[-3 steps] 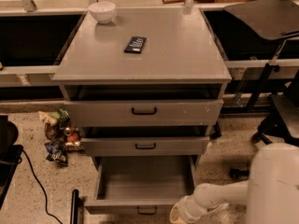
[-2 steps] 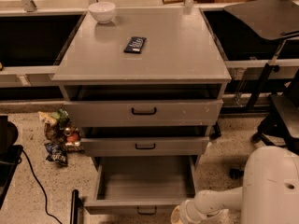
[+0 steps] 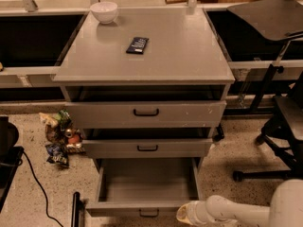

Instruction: Close bottom drawer

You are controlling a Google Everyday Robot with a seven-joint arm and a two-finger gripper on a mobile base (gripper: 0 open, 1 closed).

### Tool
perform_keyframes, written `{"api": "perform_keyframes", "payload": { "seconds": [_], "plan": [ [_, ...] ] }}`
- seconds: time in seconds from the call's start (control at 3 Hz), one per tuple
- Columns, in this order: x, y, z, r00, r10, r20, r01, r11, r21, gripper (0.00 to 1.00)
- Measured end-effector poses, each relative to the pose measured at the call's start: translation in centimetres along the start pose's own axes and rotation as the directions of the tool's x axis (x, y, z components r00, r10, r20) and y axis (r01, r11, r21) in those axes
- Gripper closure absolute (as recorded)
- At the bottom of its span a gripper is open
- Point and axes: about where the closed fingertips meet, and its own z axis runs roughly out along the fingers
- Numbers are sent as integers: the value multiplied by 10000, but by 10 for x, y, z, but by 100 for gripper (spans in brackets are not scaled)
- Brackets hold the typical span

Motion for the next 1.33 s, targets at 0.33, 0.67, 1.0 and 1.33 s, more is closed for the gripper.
{"api": "perform_keyframes", "payload": {
  "seconds": [0.33,0.67,1.0,1.33],
  "plan": [
    [3,-9,0,9998,-27,204,24,9999,166,57],
    [3,-25,2,9988,-171,458,153,9992,372,34],
    [4,-30,3,9979,-244,608,216,9986,476,11],
    [2,-43,2,9948,-447,918,385,9969,683,0]
  ]
}}
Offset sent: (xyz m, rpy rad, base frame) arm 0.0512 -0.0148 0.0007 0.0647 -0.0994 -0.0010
